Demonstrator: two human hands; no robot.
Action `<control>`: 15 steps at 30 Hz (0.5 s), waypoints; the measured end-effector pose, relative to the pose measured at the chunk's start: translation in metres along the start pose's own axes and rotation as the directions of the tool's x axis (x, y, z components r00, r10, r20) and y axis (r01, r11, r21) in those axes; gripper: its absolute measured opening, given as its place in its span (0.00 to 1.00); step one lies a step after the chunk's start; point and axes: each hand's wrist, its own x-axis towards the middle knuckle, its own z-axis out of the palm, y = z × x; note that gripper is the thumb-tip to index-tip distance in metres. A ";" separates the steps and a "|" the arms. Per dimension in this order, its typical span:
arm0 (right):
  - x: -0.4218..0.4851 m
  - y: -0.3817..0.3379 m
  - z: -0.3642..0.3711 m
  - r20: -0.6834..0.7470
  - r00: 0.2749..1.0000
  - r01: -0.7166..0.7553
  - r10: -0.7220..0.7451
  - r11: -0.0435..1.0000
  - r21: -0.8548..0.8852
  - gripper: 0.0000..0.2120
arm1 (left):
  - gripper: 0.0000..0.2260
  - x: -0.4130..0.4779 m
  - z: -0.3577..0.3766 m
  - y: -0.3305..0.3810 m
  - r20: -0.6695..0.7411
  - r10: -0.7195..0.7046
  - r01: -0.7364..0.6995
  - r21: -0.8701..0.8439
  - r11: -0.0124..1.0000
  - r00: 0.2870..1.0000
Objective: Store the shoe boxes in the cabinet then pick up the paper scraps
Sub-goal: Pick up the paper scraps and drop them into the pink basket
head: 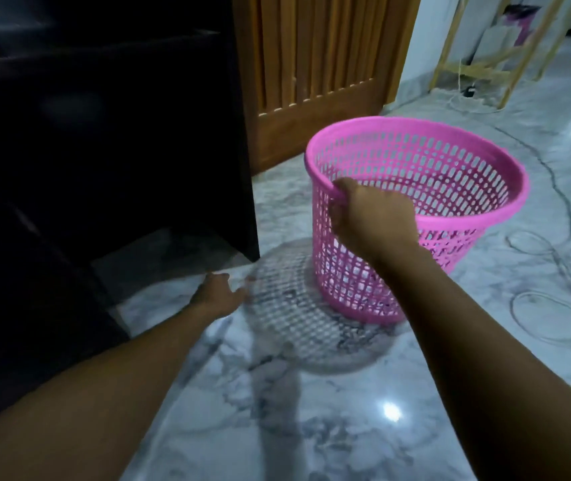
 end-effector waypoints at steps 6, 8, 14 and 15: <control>0.001 -0.001 0.003 0.001 1.000 -0.015 0.015 0.999 -0.040 0.17 | 0.29 -0.003 0.046 -0.056 -0.076 -0.098 0.112 0.206 0.972 0.992; 0.001 -0.001 0.003 -0.003 1.000 -0.018 0.018 0.999 -0.045 0.17 | 0.23 -0.008 0.055 -0.055 -0.177 -0.054 0.078 0.134 0.988 0.983; 0.002 0.000 0.005 -0.009 1.000 -0.014 0.013 0.998 -0.067 0.17 | 0.09 -0.005 0.060 -0.057 -0.251 -0.061 0.057 -0.023 0.998 0.966; 0.003 0.000 0.005 -0.012 1.000 -0.013 0.013 0.997 -0.071 0.17 | 0.08 -0.005 0.057 -0.054 -0.253 -0.033 0.025 -0.036 0.999 0.967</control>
